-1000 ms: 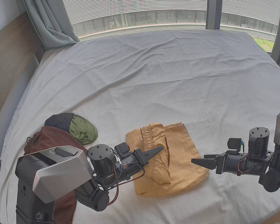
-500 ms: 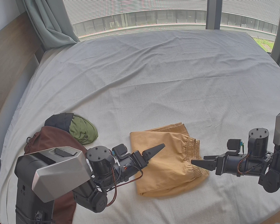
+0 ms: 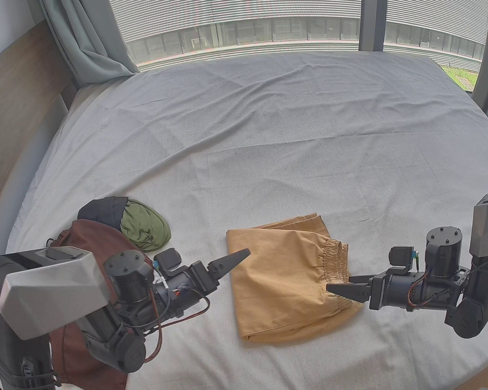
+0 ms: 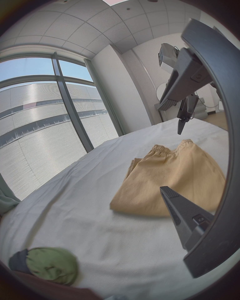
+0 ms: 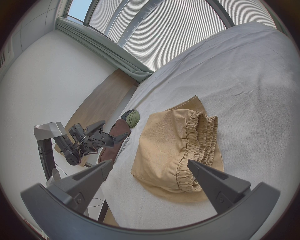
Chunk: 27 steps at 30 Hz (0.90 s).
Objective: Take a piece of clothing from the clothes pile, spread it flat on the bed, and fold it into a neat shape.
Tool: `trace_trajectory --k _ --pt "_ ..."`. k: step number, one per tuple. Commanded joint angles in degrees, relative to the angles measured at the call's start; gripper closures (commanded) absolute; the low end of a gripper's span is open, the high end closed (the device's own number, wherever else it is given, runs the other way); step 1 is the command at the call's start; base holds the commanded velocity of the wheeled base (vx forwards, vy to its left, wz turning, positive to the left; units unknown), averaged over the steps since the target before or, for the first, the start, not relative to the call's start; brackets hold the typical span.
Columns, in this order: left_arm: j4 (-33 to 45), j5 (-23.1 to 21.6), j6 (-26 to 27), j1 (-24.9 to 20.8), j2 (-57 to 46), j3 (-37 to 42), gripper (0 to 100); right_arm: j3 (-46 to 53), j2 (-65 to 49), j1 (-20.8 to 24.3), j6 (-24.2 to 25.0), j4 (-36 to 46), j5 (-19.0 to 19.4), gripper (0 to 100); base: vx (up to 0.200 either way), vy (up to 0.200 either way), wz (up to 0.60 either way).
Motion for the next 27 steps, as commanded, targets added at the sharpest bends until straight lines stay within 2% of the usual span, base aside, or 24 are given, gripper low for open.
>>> trace_trajectory --k 1,4,11,14,17,18,19,21,22,23,26,27 --pt "0.0 -1.1 3.2 4.4 -6.9 5.7 0 -0.2 0.6 0.4 0.1 -0.1 0.0 0 0.0 0.0 0.0" --pt "0.0 -2.1 4.3 5.7 -9.3 8.2 0 -0.2 0.5 0.4 0.1 -0.1 0.0 0 0.0 0.0 0.0" --pt "0.1 -7.4 5.6 11.4 -18.4 15.2 0 -0.1 0.7 0.7 0.1 -0.1 0.0 0 0.0 0.0 0.0" --pt "0.1 -7.7 8.8 13.4 -20.2 17.5 0 -0.1 0.7 0.7 0.1 -0.1 0.0 0 0.0 0.0 0.0" --pt "0.1 -8.1 15.2 14.8 -20.3 20.3 0 -0.2 0.7 0.6 0.1 -0.1 0.0 0 0.0 0.0 0.0" --pt "0.1 -8.1 15.2 14.8 -20.3 20.3 0 -0.2 0.7 0.6 0.1 -0.1 0.0 0 0.0 0.0 0.0" --pt "0.0 -8.2 22.7 15.3 -20.1 21.9 0 -0.2 0.8 0.6 0.1 -0.1 0.0 0 0.0 0.0 0.0" --pt "0.0 -9.3 32.3 15.9 -20.0 24.9 0 -0.3 1.0 0.4 0.1 -0.1 0.0 0 0.0 0.0 0.0" --pt "0.0 -10.0 35.1 16.1 -19.9 25.6 0 -0.3 1.2 0.4 0.1 -0.1 0.0 0 0.0 0.0 0.0" --pt "0.0 -12.6 41.7 17.3 -19.8 27.6 0 -0.4 1.8 0.2 0.1 -0.2 0.0 0 0.0 0.0 0.0" --pt "0.0 -17.6 52.3 19.9 -18.9 29.1 0 -0.5 2.3 -0.1 0.1 -0.2 0.0 0 0.0 0.0 0.0" --pt "0.0 -18.1 53.6 20.2 -18.6 29.1 0 -0.4 2.3 -0.1 0.1 -0.2 0.0 0 0.0 0.0 0.0"
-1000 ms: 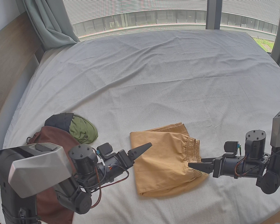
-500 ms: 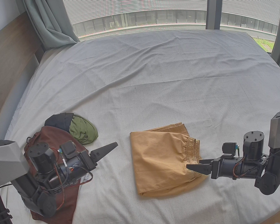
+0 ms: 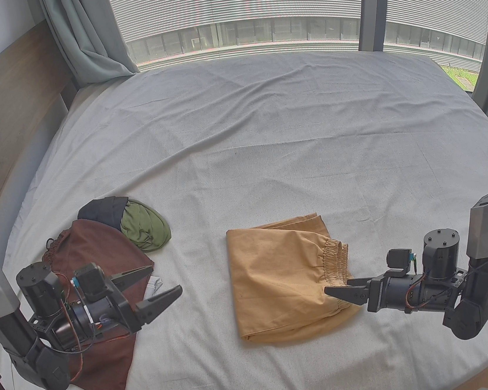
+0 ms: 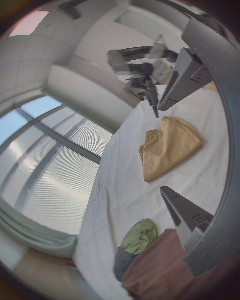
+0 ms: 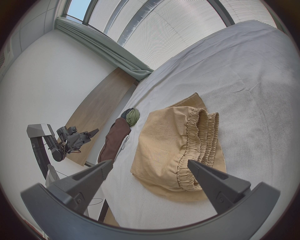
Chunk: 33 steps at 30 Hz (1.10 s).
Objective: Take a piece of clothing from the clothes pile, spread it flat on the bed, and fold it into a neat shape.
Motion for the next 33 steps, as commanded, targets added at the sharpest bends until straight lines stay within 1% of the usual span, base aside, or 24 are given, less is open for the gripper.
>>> trace_trajectory --k 1,3,6,12,18,26,33 --pt "-0.1 -7.4 18.3 5.0 2.0 5.2 0 -0.2 1.3 -0.6 -0.1 -0.1 0.0 0 0.0 0.0 0.0" --pt "-0.1 -7.9 21.5 5.1 3.1 4.7 0 -0.2 1.3 -0.6 -0.1 0.0 0.0 0 0.0 0.0 0.0" --pt "-0.1 -8.0 22.4 4.9 3.1 5.1 0 -0.2 1.7 -0.6 -0.1 0.0 0.0 0 0.0 0.0 0.0" --pt "-0.1 -8.0 22.4 4.8 3.0 5.2 0 -1.5 5.9 -2.3 -0.2 -0.1 -0.2 0 0.0 0.0 0.0" --pt "0.0 -7.3 21.5 4.9 3.2 4.7 0 -4.8 9.6 -3.1 -0.1 -0.1 -4.6 0 0.0 0.0 0.0" --pt "0.0 -7.4 21.5 4.5 3.1 5.3 0 -6.0 10.2 -5.2 -0.1 0.1 -5.4 0 0.0 0.0 0.0" --pt "0.0 -7.4 21.5 4.6 2.9 5.3 0 -6.8 13.6 -5.2 0.0 0.1 -6.6 0 0.0 0.0 0.0"
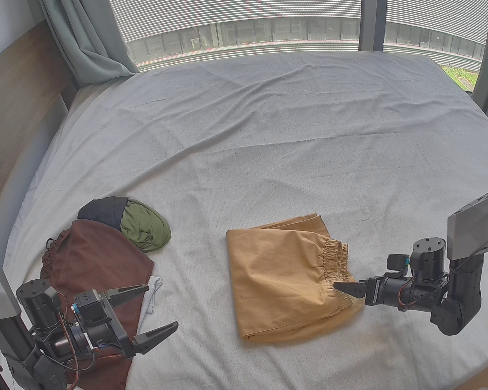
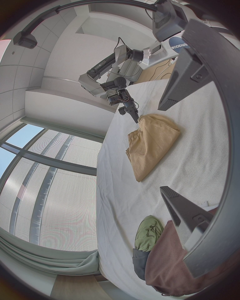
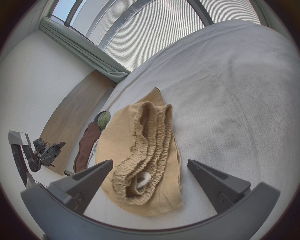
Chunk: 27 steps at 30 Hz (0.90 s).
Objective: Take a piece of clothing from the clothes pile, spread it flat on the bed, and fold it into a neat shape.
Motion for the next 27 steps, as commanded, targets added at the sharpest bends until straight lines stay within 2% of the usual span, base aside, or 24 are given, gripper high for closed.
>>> trace_trajectory --k 1,8,12,20,27 --pt "0.0 0.0 0.0 0.0 0.0 0.0 0 -0.5 2.7 0.2 0.2 0.0 -0.2 0 0.0 0.0 0.0" --pt "0.0 0.0 0.1 0.0 0.0 -0.1 0 -1.0 3.5 0.7 1.2 0.0 -0.2 0 0.0 0.0 0.0" --pt "0.0 0.0 0.2 0.0 0.0 0.0 0 -1.4 3.3 2.2 4.9 -0.1 -0.2 0 0.0 0.0 0.0" --pt "0.1 0.0 0.2 0.0 0.2 0.1 0 -2.6 3.3 5.3 8.6 -0.2 -0.5 0 0.0 0.0 0.0" --pt "0.1 -0.1 0.2 0.2 0.2 0.1 0 -3.4 3.3 6.0 9.4 -0.2 -0.7 0 0.0 0.0 0.0"
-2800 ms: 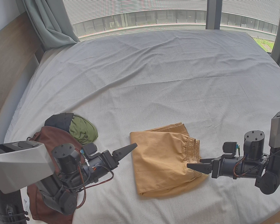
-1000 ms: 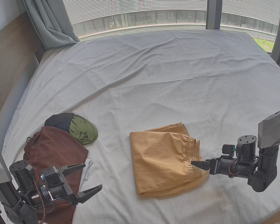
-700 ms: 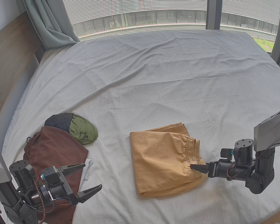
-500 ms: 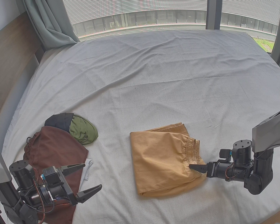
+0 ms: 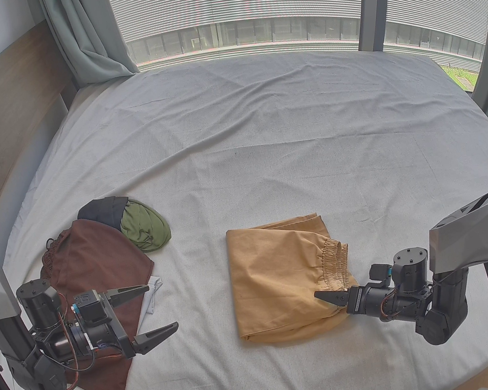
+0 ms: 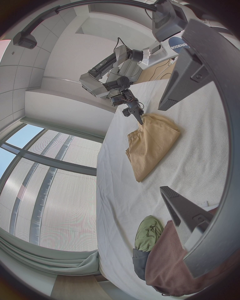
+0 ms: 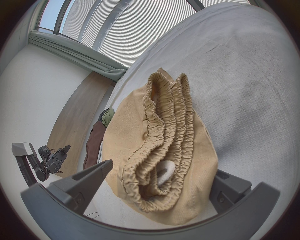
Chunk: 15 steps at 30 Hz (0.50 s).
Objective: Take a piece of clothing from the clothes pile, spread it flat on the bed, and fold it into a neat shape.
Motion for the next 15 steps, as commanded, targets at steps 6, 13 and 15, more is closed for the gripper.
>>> trace_trajectory --k 6,13,15 --pt "0.0 0.0 0.0 0.1 0.1 0.1 0 -0.6 0.1 0.2 0.0 -0.1 0.0 0 0.0 0.0 0.0" --pt "0.0 0.0 0.1 0.3 0.2 0.0 0 -0.6 0.1 0.3 0.1 -0.1 0.0 0 0.0 0.0 0.0" --pt "0.0 0.0 0.1 0.4 0.1 0.0 0 -0.6 0.1 0.3 0.1 -0.1 0.0 0 0.0 0.0 0.0"
